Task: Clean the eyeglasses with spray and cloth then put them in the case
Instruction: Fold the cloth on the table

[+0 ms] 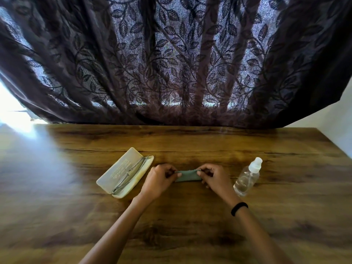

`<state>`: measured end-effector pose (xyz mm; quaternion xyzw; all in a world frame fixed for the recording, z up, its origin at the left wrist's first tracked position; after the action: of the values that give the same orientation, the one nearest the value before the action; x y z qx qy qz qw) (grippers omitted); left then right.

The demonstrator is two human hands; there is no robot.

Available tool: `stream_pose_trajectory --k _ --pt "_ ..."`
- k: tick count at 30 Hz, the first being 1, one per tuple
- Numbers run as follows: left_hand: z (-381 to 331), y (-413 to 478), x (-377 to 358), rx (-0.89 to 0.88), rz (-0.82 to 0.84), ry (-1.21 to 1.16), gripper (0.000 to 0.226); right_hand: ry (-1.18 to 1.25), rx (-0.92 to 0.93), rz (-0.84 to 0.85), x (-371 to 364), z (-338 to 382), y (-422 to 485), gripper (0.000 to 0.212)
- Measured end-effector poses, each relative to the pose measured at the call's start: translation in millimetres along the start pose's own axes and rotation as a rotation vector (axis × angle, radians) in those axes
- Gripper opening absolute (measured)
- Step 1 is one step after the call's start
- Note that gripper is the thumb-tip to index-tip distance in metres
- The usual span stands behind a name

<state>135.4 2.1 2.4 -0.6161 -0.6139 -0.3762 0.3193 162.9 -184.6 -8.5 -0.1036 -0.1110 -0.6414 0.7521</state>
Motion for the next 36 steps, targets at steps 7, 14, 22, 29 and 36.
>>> stream_pose_trajectory --k 7,14,22,29,36 --pt "-4 5 -6 0.177 -0.057 0.189 0.03 -0.359 0.043 -0.057 -8 8 12 0.021" --pt "-18 -19 -6 -0.054 -0.173 0.304 0.028 -0.387 -0.025 0.086 -10 5 15 0.022" --pt "-17 -20 -9 -0.062 -0.158 0.295 0.026 -0.447 -0.082 0.104 -14 6 17 0.017" --pt "-20 -14 -8 -0.052 -0.163 0.311 0.023 -0.354 -0.063 0.075 -13 14 17 0.023" --pt "-24 -12 -8 -0.035 -0.147 0.336 0.024 -0.112 -0.162 0.052 -11 8 16 0.026"
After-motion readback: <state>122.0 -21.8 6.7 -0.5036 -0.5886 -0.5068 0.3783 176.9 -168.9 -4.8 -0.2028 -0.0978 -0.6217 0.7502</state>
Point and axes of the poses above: each hand's wrist, its own y-axis towards the middle knuckle, its own x-axis out of the back of the hand, z = x × y, the point moved 5 cm from there along y, towards the middle knuckle, and after that the axes turned 15 degrees about y, right-handed, at the moved point
